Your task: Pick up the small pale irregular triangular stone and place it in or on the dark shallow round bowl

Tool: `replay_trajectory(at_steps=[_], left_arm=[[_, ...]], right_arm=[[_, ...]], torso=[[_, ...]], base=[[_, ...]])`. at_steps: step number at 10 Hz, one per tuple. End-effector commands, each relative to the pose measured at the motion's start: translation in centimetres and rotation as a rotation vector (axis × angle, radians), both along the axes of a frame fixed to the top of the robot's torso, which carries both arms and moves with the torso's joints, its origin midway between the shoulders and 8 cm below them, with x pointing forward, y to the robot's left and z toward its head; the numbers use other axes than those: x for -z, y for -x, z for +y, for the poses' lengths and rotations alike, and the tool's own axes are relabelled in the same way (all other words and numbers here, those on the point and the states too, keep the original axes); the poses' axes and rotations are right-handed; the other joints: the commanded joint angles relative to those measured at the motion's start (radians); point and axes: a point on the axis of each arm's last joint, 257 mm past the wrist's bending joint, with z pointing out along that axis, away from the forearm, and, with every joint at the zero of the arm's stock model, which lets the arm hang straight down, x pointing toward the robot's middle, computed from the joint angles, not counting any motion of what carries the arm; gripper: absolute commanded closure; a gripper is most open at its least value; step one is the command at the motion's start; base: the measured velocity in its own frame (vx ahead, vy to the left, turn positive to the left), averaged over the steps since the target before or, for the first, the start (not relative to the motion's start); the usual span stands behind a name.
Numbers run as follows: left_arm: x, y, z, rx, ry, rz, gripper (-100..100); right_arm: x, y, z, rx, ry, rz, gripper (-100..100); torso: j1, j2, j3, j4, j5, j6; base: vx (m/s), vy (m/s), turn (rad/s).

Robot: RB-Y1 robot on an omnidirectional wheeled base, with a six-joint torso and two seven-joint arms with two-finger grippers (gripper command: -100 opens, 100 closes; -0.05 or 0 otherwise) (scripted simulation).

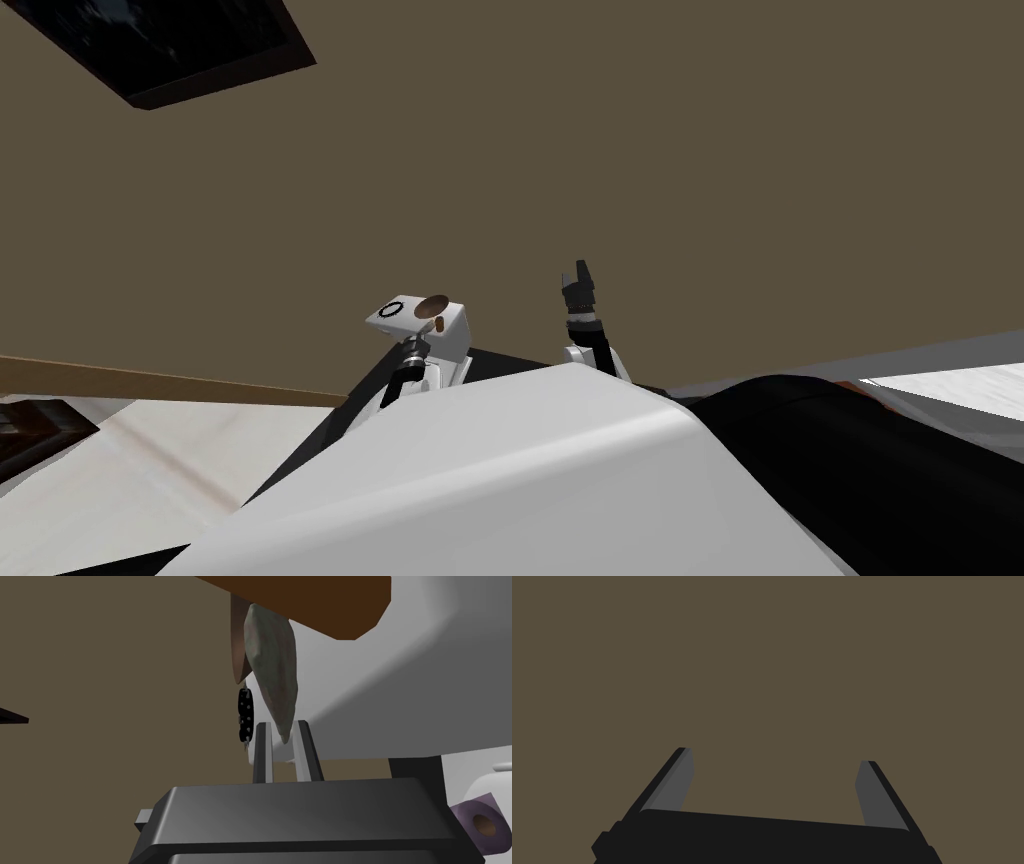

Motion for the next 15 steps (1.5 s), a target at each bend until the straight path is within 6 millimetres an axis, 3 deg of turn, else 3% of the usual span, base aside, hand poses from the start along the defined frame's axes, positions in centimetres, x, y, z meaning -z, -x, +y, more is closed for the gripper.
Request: replay_trajectory(at_steps=[1, 4, 7, 8, 10, 11, 15], left_arm=[[-0.6, -1.3, 0.7, -0.012, 0.000, -0.010, 100], [-1.7, -3.1, 2.0, -0.030, -0.004, -0.027, 100], [-3.3, -5.5, 4.5, -0.069, -0.007, -0.041, 100], [-3.8, -6.0, 4.3, -0.066, -0.007, -0.051, 100], [-4.4, -7.2, 6.4, -0.101, -0.006, -0.047, 100], [-5.2, -7.9, 6.1, -0.096, -0.005, -0.063, 100], [-6.9, -10.3, 9.3, -0.152, 0.006, -0.063, 100]], right_arm=[[0.0, 0.0, 0.0, 0.000, 0.000, 0.000, 0], [0.0, 0.0, 0.0, 0.000, 0.000, 0.000, 0], [0.0, 0.0, 0.0, 0.000, 0.000, 0.000, 0], [0.0, 0.0, 0.0, 0.000, 0.000, 0.000, 0], [0.0, 0.0, 0.0, 0.000, 0.000, 0.000, 0], [0.0, 0.0, 0.0, 0.000, 0.000, 0.000, 0], [0.0, 0.0, 0.0, 0.000, 0.000, 0.000, 0]], torso=[[0.000, 0.000, 0.000, 0.000, 0.000, 0.000], [-0.001, 0.001, 0.001, 0.001, -0.001, 0.000], [0.002, -0.001, 0.000, 0.000, 0.000, 0.000], [0.000, 0.000, 0.000, 0.001, -0.001, 0.000], [0.003, -0.001, 0.000, 0.001, 0.000, 0.000], [0.002, -0.001, 0.000, 0.000, 0.000, 0.000], [0.004, -0.001, 0.000, 0.000, 0.000, -0.001]], base=[[-0.093, -0.184, -0.107], [-0.077, -0.153, -0.081], [-0.054, -0.137, -0.111], [-0.056, -0.142, -0.033], [-0.040, -0.125, -0.103], [-0.021, -0.108, -0.047], [-0.029, -0.110, -0.077]])
